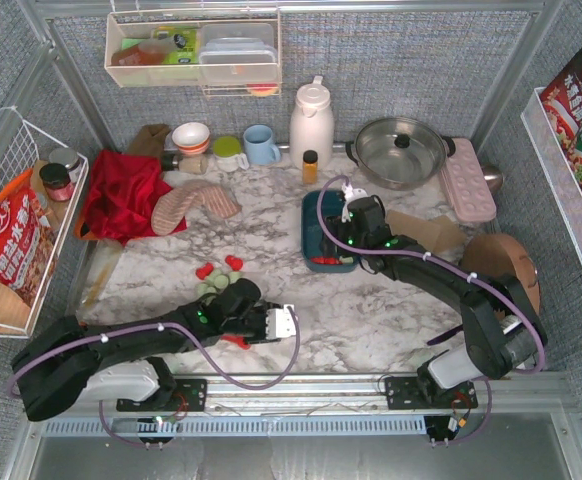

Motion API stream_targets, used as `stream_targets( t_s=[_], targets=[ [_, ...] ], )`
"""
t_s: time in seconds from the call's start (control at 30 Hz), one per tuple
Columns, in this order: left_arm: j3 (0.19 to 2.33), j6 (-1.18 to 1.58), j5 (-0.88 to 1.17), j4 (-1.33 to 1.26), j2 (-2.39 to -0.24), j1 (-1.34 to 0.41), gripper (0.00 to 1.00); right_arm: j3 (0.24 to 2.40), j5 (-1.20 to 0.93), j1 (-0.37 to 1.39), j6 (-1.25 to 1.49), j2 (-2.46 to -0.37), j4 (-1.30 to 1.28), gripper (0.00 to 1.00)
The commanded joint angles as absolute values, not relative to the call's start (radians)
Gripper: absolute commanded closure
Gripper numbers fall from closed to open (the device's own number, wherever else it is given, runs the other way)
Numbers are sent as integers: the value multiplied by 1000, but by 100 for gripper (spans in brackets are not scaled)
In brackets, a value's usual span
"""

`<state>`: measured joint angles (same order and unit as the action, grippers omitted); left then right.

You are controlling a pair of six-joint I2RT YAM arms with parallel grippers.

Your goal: Mix the coffee capsules in the storage basket

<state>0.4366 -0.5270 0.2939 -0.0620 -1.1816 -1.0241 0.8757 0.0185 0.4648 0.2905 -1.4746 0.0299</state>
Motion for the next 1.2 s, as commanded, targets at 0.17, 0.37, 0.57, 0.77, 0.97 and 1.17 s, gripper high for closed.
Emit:
stream_targets(
  t_s=[0.17,0.37,0.57,0.77,0.97,1.17],
  targets=[
    [436,-548,258,-32,-1137,-1023,66,888,8,465,288,-1467,28,24],
    [388,-498,255,-193,-1007,-1022,77,865,-96,465,297,-1454,93,24],
    [268,-431,150,-461,-844,-1020,81,838,-373,476,352,-1451,250,18],
    [214,-407,87,-638,-803,-969,82,822,-516,554,374,-1422,375,9],
    [213,-409,80,-747,-862,-926,83,826,-583,601,385,-1404,417,9],
    [212,-399,88,-768,-867,-898,83,848,-599,615,374,-1439,395,9]
  ],
)
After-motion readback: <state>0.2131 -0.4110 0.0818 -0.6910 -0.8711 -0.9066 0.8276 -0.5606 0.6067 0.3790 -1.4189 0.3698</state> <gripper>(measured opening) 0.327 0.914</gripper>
